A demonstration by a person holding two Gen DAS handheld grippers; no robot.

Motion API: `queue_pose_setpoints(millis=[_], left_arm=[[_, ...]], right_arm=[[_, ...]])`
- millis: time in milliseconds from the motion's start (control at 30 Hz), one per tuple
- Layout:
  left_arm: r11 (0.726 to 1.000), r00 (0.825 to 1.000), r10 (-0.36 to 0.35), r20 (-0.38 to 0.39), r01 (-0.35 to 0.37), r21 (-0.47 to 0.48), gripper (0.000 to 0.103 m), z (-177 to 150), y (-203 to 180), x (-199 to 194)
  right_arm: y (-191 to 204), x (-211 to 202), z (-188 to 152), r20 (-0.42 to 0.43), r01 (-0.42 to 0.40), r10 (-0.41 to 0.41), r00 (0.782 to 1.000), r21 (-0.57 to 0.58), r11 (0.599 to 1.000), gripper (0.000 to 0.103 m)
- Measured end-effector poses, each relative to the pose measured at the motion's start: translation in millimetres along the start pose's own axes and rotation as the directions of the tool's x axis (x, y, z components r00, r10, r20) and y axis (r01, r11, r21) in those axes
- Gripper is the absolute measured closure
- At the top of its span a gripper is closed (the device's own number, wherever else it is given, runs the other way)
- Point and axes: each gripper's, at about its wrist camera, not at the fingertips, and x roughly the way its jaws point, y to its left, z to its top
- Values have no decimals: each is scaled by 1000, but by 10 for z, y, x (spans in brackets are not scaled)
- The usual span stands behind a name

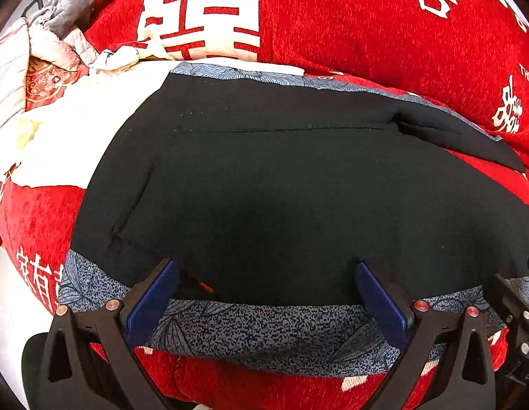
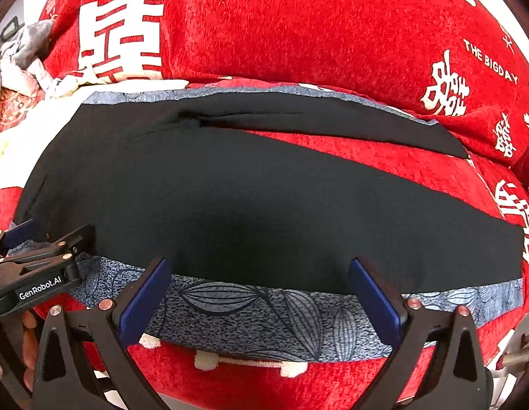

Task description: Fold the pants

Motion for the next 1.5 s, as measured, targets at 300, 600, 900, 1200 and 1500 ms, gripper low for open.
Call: queue_pose_setpoints(millis=[300,600,900,1200,1500], left_arm=[[991,992,-102,-74,95,-99,0,-20,199,117],[992,992,-109,-67,103,-79,0,-82,178,128],[989,986,-132,-101,123,-87,0,-34,235,189],[987,962,-154,-225,138,-84,0,201,242,359],[990,970,-129,-208,113,-86,0,534,319,183]], right_arm=[[93,61,-49,-64,-12,11,998,-2,1000,0],[104,288,-84,-140,-9,10,990,5,1000,0],[132,264,-126,-122,7,-7,992,1,1000,0],[158,293,-22,-205,-5,-7,979,-60,998,0],[189,46,602,-112,-37,27,993,-87,996,0]])
